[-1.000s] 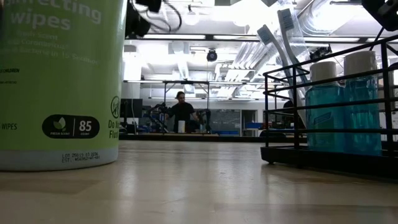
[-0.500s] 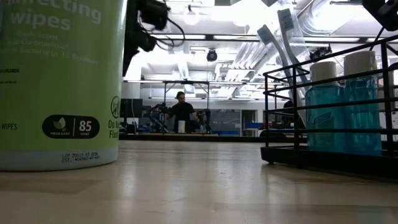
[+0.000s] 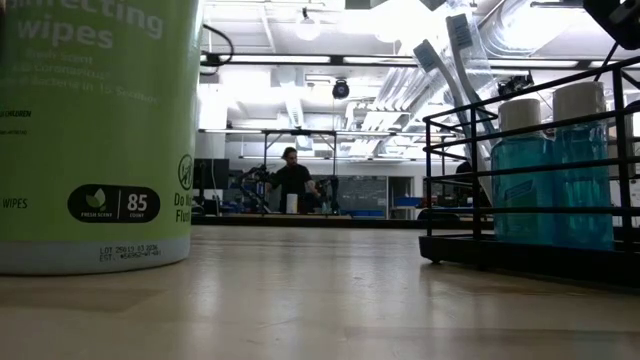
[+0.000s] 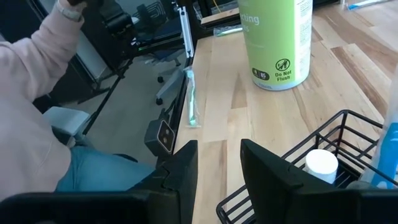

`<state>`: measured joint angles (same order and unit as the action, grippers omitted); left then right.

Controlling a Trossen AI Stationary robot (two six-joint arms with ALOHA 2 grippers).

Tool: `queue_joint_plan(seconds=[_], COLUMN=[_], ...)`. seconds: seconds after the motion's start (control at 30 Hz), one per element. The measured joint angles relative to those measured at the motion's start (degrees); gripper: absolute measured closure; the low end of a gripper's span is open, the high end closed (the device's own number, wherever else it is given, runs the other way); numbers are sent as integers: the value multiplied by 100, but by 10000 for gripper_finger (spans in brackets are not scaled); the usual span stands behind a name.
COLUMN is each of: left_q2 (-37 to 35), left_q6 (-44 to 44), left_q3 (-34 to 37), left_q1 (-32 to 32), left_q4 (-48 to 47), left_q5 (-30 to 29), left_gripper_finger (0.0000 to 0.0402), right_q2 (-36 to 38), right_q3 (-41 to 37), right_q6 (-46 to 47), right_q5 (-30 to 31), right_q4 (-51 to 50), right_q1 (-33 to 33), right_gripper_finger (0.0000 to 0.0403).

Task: Pick & Place toothbrushing station
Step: Put the blue toothbrush into the black mesh organizer

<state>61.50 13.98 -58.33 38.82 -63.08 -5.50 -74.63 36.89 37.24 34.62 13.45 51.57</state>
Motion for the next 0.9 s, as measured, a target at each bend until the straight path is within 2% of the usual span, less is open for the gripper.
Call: queue_joint_plan(seconds=[0.33,0.53,0.6,0.73,0.9], left_q2=[-830,-831,-837,-827,-829], left_q6=[395,369,461,888,1711], left_q3=[1496,1440,1440,1425,1410], left_q1=[-411,-634,-669,-668,-670], left_q4=[765,839,843,831,754], left_q5=[-54,31,-124,-484,-423], left_gripper_finger=[321,321,321,321,321], right_q2=[0,0,0,0,0], right_q3=[-1,-1,0,-1,-1], right_q6=[0,2,2,2,2], right_q5=[19,19,19,19,19], right_q4=[3,4,4,4,4], right_q1=[0,0,0,0,0], right_gripper_finger=[290,290,290,290,290])
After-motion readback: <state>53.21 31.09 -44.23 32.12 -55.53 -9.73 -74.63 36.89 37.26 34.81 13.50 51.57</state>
